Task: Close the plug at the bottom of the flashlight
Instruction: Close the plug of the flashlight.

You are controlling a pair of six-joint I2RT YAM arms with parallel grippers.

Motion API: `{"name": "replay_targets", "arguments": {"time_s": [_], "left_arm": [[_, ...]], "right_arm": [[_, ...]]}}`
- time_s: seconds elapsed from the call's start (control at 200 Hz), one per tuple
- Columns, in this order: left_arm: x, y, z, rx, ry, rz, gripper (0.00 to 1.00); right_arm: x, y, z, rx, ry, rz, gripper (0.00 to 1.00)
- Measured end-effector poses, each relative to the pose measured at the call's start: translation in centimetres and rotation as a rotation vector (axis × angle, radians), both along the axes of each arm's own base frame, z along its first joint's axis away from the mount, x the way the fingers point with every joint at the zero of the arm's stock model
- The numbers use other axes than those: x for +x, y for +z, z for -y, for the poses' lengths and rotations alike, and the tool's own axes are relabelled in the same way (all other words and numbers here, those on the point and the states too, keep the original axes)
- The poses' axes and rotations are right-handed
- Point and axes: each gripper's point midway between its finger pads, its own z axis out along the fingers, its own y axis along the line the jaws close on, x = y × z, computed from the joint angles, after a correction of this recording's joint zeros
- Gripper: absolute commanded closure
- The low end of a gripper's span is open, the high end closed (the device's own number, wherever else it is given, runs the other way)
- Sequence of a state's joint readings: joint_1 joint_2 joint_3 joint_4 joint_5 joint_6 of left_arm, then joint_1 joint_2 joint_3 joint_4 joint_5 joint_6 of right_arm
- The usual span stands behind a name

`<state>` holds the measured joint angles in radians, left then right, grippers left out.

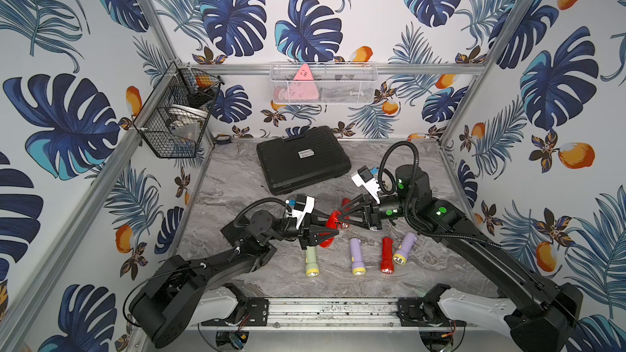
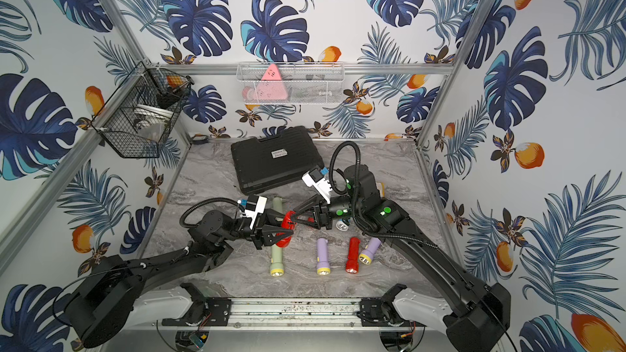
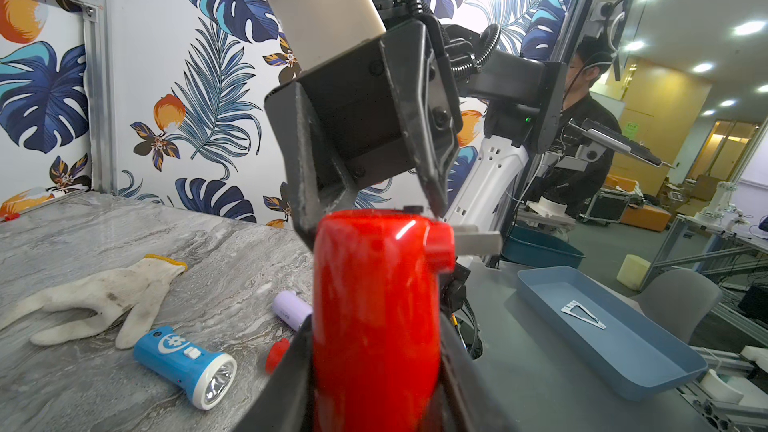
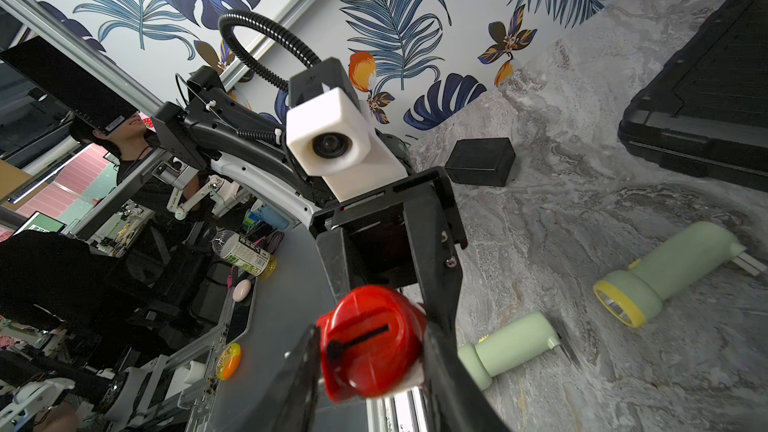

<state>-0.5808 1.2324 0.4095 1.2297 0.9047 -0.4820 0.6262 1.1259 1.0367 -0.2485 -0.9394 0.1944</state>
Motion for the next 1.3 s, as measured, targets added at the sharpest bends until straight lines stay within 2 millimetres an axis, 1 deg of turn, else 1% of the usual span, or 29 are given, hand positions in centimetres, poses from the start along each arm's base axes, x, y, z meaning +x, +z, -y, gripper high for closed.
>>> {"name": "replay_targets", "arguments": {"time_s": [0.385,0.46,0.595,0.676,0.801,0.891,1.126,1.301], "left_arm": [[0.0,0.3,-0.2,-0.001,0.004,-0.016,1.0],[0.0,0.3,-0.2,0.001,0.005,-0.015,1.0],[-0.3,0.3,-0.2,0.005,-0.011,-0.006,1.0],[-0.3,0.2,-0.2,0.006,-0.011,-0.002,1.0],[-0.1,-0.2,-0.1,0.013,-0.011,-0.006,1.0],[-0.1,-0.3,0.0,0.015,-0.012,-0.009,1.0],[-0.3,-0.1,0.0,0.012,-0.022,0.0,1.0],[-0.4,-0.2,0.0,0.015,-0.032,-0.018,1.0]], "right_arm": [[0.3,-0.1,-0.4,0.014,0.011,-0.003,0.59],[0.4,0.0,-0.4,0.015,0.009,-0.005,0.56],[0.7,0.9,-0.5,0.011,-0.008,0.022,0.53],[0.7,1.7,-0.4,0.017,-0.014,0.048,0.53],[0.6,2.2,-0.3,0.017,-0.011,0.064,0.54],[0.8,2.0,-0.4,0.011,-0.008,0.062,0.54],[0.8,0.1,-0.5,-0.023,-0.003,0.012,0.54],[0.7,-0.2,-0.5,-0.025,0.0,0.007,0.56]]}}
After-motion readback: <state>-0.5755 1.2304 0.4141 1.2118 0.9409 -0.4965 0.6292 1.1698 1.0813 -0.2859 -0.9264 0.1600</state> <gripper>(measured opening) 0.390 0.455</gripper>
